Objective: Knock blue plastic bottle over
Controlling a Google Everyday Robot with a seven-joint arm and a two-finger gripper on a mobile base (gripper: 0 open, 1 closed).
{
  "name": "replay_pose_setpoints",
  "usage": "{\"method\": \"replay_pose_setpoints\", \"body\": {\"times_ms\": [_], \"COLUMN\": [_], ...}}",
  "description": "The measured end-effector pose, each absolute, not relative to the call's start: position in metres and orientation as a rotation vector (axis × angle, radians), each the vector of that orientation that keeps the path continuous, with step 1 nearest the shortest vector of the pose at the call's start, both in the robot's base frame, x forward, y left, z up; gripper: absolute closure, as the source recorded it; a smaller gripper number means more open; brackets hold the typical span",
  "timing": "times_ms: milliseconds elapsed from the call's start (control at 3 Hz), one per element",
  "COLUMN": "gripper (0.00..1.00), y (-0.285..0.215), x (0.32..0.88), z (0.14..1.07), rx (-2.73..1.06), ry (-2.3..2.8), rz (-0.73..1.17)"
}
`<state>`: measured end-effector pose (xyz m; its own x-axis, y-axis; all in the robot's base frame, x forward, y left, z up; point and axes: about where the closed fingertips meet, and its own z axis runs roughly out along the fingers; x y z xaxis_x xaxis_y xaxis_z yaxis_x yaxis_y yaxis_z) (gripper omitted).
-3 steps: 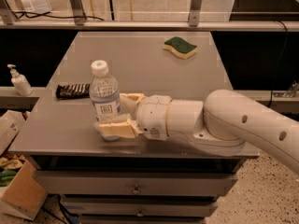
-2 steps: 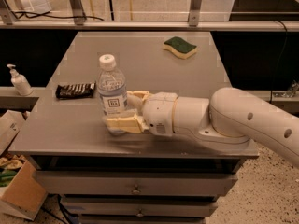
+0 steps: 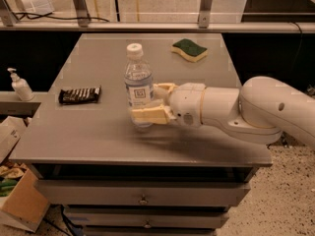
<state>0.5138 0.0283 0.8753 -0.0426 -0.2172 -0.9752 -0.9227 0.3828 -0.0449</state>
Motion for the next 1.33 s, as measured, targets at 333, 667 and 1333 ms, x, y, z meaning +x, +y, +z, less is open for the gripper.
{"method": "replay_pose_setpoints", "body": {"times_ms": [333,667,1333], "gripper": [1.00,1.00,1.00], "y": [0.005,-0.019,-0.059], "x": [0.534,0.555,0.584], "z": [0.870,0.864,0.902], "rx": [-1.133,-1.236,-1.305], "ry": [1.575,1.633,1.627], "rz": [0.737,0.663,0.531]}}
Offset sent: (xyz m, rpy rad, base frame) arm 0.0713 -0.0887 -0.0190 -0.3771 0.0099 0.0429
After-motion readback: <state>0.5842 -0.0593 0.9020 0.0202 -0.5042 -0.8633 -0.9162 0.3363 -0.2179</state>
